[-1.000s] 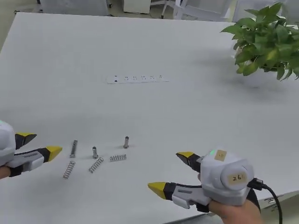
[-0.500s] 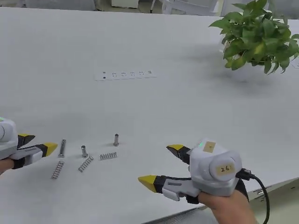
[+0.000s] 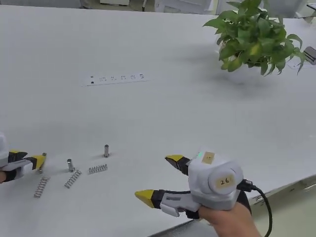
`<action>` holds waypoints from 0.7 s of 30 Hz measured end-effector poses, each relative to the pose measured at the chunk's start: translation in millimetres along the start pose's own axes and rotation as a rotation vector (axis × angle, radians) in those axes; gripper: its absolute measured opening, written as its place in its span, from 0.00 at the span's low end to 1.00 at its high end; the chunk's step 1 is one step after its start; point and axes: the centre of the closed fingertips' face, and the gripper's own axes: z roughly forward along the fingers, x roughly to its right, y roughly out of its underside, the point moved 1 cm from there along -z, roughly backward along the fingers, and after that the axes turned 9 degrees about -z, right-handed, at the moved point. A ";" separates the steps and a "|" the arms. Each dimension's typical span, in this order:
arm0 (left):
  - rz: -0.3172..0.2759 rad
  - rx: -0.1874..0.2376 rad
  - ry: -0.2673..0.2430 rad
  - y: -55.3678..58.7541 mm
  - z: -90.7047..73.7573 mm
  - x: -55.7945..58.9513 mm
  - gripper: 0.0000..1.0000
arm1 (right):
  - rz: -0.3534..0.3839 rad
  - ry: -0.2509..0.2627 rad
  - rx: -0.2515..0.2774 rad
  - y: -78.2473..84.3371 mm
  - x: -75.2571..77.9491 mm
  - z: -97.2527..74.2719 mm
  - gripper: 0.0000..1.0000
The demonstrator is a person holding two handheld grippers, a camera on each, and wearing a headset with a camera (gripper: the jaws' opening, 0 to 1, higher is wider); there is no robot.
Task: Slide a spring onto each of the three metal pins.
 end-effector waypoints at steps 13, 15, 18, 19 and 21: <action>-0.044 -0.057 -0.019 9.9 35.4 -3.3 0.13 | 0.012 0.012 -0.021 6.2 6.2 -4.4 0.65; -0.033 -0.069 -0.021 10.6 36.8 -0.4 0.12 | 0.015 0.013 -0.022 7.3 6.4 -4.9 0.65; 0.000 -0.085 -0.024 13.3 40.5 0.2 0.10 | 0.017 0.012 -0.028 8.5 6.5 -4.8 0.65; 0.015 -0.074 -0.025 11.1 40.8 0.2 0.07 | 0.016 0.012 -0.030 8.7 6.5 -4.4 0.65; 0.018 -0.071 -0.035 9.5 40.2 -0.9 0.05 | 0.017 0.011 -0.032 8.1 6.3 -3.9 0.65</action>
